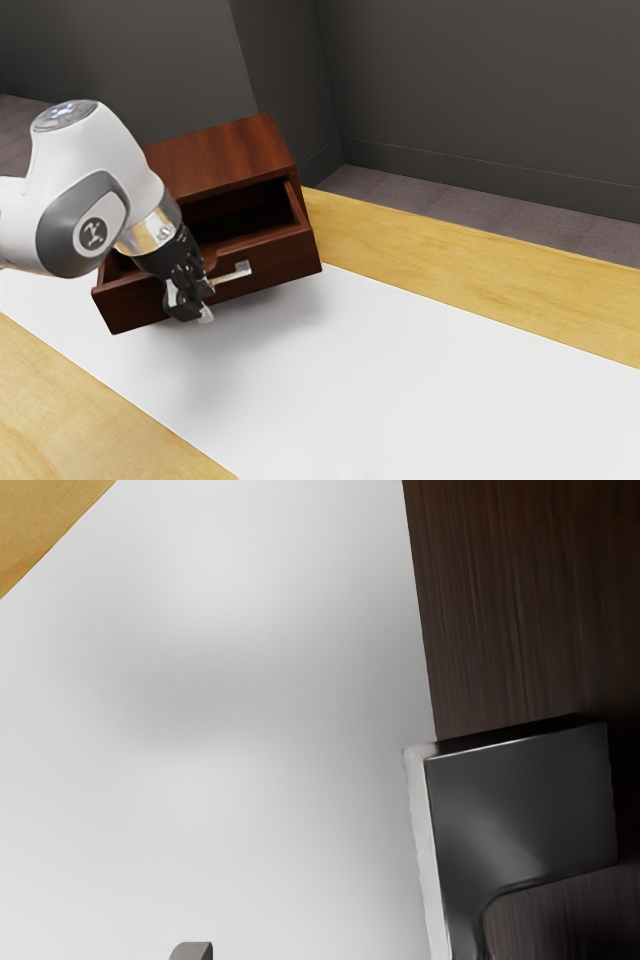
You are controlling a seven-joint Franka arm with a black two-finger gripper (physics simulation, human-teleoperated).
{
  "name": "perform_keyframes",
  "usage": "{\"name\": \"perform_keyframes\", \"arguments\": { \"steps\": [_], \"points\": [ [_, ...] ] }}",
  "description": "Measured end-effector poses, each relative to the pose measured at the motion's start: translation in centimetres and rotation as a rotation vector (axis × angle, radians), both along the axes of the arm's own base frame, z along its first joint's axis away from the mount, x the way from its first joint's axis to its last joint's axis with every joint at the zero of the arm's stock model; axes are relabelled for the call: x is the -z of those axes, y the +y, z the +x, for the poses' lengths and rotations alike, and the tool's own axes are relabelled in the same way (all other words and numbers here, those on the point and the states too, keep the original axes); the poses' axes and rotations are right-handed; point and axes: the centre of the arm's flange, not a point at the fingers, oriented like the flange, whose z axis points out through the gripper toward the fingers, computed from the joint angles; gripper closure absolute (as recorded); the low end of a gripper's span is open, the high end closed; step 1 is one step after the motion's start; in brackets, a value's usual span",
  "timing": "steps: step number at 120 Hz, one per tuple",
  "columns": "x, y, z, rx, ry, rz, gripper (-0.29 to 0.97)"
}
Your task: Pull the drawer handle with one arm to open the drawer
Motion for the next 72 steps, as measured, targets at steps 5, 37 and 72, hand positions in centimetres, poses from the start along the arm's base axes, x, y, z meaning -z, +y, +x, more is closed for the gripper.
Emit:
{"name": "perform_keyframes", "arguments": {
  "steps": [5, 37, 72],
  "points": [
    [-0.02, 0.01, 0.00, 0.000, -0.002, 0.001, 0.46],
    [-0.23, -0.51, -0.32, 0.007, -0.017, -0.012, 0.46],
    [-0.46, -0.80, -0.40, 0.008, -0.025, -0.013, 0.45]
  ]
}}
